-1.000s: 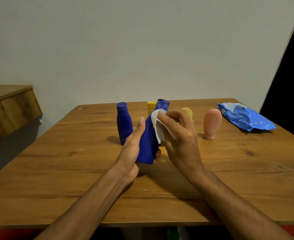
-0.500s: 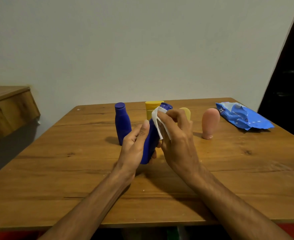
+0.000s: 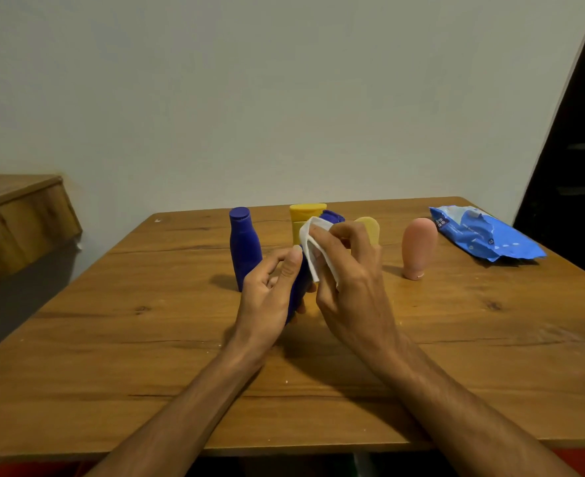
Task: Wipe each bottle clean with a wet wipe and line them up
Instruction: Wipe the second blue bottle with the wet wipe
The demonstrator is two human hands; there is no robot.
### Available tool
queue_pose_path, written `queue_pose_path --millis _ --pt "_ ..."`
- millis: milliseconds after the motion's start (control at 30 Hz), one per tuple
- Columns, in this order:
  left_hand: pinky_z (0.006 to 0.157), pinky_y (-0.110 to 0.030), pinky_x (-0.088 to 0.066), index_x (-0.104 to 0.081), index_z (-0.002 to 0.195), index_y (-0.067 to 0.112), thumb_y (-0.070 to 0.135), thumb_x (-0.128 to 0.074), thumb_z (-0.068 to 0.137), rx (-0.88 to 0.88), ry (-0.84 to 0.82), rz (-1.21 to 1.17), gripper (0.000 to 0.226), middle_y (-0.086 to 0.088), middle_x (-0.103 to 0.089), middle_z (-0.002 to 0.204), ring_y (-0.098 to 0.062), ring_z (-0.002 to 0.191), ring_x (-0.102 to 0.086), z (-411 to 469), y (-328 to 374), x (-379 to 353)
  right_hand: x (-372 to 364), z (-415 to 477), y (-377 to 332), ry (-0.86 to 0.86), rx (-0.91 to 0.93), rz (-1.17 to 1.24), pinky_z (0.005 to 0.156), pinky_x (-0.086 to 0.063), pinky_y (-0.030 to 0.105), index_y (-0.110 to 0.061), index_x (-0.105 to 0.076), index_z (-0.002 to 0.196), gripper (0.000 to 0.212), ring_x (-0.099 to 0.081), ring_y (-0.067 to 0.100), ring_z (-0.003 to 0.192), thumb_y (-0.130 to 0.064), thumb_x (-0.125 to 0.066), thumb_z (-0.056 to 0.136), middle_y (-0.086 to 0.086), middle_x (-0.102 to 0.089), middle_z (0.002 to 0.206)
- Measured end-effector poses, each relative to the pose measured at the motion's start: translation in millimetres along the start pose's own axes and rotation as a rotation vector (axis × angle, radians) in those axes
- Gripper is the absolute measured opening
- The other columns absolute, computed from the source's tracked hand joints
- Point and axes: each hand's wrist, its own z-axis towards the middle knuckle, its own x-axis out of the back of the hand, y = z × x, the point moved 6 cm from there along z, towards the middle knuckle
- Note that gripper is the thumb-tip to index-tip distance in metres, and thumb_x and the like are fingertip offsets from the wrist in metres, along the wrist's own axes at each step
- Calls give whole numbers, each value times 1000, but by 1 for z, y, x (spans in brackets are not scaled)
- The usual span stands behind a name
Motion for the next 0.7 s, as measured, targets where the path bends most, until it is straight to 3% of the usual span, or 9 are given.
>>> queue_pose_path --millis 100,233,400,533,700 --pt "55 -23 -52 -63 109 17 53 -48 83 -8 -5 9 47 8 -70 75 -8 64 -65 -1 1 -2 3 2 6 40 8 -2 68 -53 41 -7 -60 120 43 -42 14 100 -27 -41 87 1 -40 112" --pt "53 -31 -52 -62 113 18 57 -47 83 23 -40 -2 52 -2 -71 79 -17 63 -65 -3 -1 -4 7 4 20 102 -111 67 73 -54 44 -9 -56 130 47 -50 27 105 -25 -42 88 9 -47 115" --pt "58 -36 -51 -65 102 18 58 -47 88 158 -31 -183 46 -8 -70 80 -27 64 -63 -2 -6 -3 2 0 14 43 -28 143 74 -54 46 -20 -53 129 41 -47 16 108 -20 -50 87 -1 -42 117" --pt "68 -41 -51 -73 87 29 58 -51 88 253 -9 -328 36 -8 -70 84 -26 71 -64 -2 -10 -3 0 -2 9 13 44 143 71 -55 44 -26 -51 124 38 -48 16 108 -22 -51 87 -2 -44 117" --pt "53 -31 -50 -66 108 12 64 -48 85 307 -122 -344 60 -14 -68 84 -24 61 -61 -6 -8 -8 7 1 21 125 -73 229 69 -55 40 -17 -56 128 44 -53 22 104 -3 -60 86 3 -51 115"
